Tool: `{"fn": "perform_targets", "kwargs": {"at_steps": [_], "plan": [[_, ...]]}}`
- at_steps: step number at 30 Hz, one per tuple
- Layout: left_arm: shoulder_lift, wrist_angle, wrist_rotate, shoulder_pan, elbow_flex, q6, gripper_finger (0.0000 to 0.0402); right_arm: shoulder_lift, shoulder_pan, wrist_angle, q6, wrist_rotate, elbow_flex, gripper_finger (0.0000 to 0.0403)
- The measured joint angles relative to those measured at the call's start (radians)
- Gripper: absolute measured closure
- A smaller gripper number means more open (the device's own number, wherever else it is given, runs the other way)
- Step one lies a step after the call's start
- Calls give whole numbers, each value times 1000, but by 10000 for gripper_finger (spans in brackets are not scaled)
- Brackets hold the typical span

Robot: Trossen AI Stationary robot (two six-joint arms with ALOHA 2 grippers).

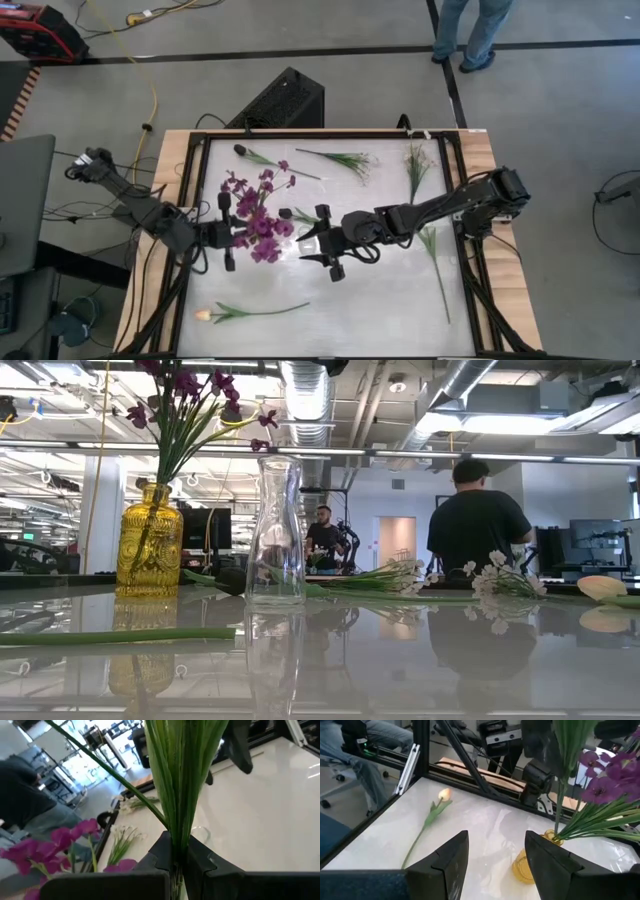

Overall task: Sort flowers into vase by color
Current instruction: Put the purple flower into the yellow vase

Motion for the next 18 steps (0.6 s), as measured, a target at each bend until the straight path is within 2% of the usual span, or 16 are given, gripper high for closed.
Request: {"fn": "perform_targets", "kwargs": {"at_steps": [4,18], "plan": [[0,-5,24,25,0,-36,399,0,-3,1,0,-20,0,185],[-4,-46,-55,44,0,-191,400,0,-9,-11,-4,-21,0,185]]}}
